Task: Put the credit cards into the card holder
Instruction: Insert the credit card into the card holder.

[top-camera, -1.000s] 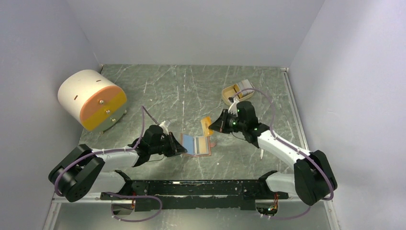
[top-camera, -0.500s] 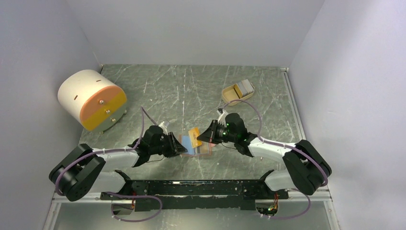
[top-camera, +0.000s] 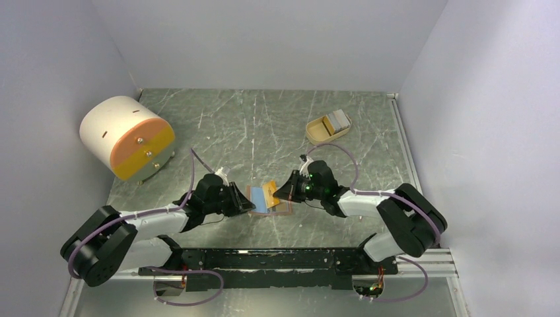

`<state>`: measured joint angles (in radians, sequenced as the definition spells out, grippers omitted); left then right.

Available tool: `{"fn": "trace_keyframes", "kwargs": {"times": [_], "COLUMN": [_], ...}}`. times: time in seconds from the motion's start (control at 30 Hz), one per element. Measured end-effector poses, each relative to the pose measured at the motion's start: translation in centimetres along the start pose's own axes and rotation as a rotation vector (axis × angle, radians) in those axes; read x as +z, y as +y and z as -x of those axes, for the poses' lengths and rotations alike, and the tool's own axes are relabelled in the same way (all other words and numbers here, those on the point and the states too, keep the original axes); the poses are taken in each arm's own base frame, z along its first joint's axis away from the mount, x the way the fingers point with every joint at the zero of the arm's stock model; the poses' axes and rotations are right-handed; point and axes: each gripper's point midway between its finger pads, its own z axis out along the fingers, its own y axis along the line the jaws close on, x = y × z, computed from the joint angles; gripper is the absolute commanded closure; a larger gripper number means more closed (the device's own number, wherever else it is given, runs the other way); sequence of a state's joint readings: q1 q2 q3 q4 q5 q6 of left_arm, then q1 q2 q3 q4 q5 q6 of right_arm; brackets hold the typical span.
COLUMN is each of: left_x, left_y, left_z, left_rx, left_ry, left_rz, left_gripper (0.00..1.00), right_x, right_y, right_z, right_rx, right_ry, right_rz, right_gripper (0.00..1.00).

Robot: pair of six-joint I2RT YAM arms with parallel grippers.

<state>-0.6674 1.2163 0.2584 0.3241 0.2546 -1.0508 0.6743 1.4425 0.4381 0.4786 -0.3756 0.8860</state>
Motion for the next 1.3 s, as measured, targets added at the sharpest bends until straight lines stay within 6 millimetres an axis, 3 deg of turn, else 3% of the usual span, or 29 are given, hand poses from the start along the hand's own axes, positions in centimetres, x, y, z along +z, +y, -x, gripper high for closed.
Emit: {"fn": "trace_keyframes", "kwargs": {"times": [0.43, 1.3], "left_x": [-0.3, 0.0], "left_y": [1.4, 2.4], "left_z": [0.3, 0.0], "left_rx": [-0.007, -0.018], "left_ry": [-0.021, -0.008], "left_rz": [0.063, 0.094], "left_gripper": [0.9, 0.89], "right_x": [0.9, 1.8], "right_y": [-2.3, -2.4], "right_z": [-0.9, -2.2], "right_rx": [0.027, 0.104], "right_ry": [0.006, 0.022], "right_rz": [-0.054, -0.005], "right_gripper": [1.0, 0.97]}}
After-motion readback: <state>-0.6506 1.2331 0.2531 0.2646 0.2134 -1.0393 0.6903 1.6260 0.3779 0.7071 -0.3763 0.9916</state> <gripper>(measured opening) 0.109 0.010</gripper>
